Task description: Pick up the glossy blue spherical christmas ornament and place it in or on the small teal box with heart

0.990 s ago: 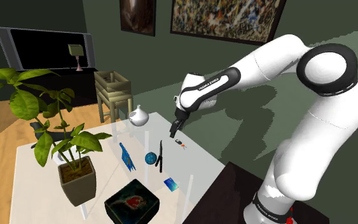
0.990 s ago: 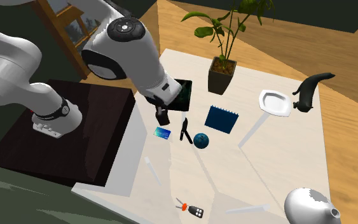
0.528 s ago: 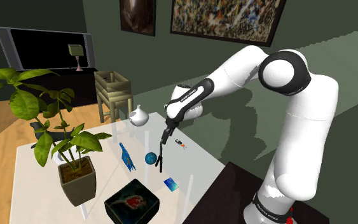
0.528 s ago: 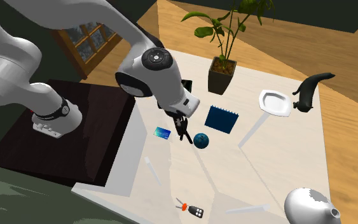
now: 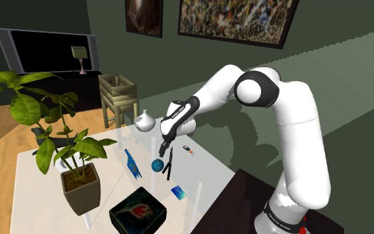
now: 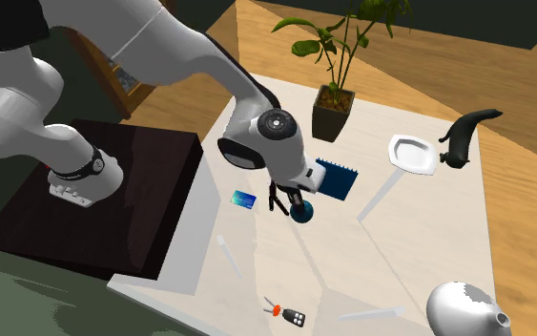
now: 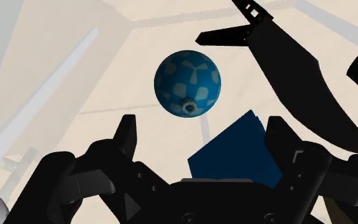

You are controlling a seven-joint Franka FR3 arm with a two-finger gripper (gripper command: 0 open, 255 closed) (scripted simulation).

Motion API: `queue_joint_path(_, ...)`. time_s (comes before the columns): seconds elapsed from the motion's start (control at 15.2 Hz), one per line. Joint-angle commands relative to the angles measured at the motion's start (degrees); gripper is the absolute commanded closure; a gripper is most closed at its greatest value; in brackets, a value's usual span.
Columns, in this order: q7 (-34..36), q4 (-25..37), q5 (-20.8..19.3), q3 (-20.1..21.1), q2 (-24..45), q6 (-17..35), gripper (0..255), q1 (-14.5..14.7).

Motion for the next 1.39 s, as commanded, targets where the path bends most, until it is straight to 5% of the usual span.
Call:
queue_joint_path(0.0, -0.82, 3.90, -0.09, 0.60, 4.77, 1.03, 0, -0.15)
queue_joint_path(1.06, -1.48, 7.94, 0.52, 1.68, 11.55, 3.89, 0, -0.70)
queue_joint_path(1.12, -1.47, 7.94, 0.52, 1.68, 11.56, 3.88, 255, -0.70)
queue_joint_path(1.32, -1.48, 7.94, 0.52, 1.68, 11.56, 3.89, 255, -0.70)
